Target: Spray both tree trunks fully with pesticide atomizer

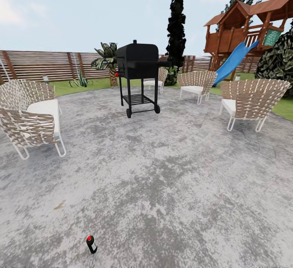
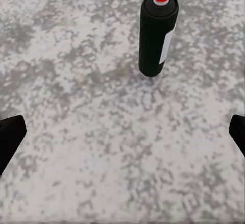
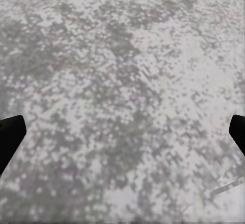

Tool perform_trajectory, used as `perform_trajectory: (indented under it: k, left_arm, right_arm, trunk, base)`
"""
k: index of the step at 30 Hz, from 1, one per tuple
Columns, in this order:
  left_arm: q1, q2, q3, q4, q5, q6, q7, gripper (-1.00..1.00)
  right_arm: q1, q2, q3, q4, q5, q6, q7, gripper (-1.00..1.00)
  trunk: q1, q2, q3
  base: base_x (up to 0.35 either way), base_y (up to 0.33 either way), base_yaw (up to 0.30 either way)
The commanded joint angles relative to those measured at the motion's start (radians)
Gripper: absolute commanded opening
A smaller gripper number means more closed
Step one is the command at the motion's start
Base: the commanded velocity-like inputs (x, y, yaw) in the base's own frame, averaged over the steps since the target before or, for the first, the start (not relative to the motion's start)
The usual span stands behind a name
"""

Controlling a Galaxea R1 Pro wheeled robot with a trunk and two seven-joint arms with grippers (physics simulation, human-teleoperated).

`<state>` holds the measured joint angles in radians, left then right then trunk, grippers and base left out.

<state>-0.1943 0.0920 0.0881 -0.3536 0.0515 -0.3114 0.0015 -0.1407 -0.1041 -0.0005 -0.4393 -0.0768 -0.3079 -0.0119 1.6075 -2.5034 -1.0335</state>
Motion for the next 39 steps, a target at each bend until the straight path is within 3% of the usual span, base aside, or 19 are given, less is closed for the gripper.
perform_trajectory:
  k: [1, 10, 39]
  left_arm:
    - [0.0, 0.0, -0.001, 0.001, 0.005, -0.003, 0.0, 1.0]
    - [0.0, 0.0, 0.0, 0.001, 0.006, -0.003, 0.0, 1.0]
    - [-0.005, 0.006, -0.003, -0.007, 0.005, -0.006, 0.0, 1.0]
  right_arm:
    - [0.0, 0.0, 0.002, 0.001, -0.008, -0.003, 0.0, 1.0]
    - [0.0, 0.0, 0.002, 0.001, -0.008, -0.003, 0.0, 1.0]
    - [-0.001, -0.001, 0.002, -0.019, -0.008, -0.003, -0.002, 1.0]
  trunk:
    - [0.0, -0.001, -0.005]
    - [0.004, -0.003, -0.039]
    - [0.004, -0.003, -0.039]
  base:
    - [0.0, 0.0, 0.0]
    - [0.0, 0.0, 0.0]
    - [0.075, -0.091, 0.0]
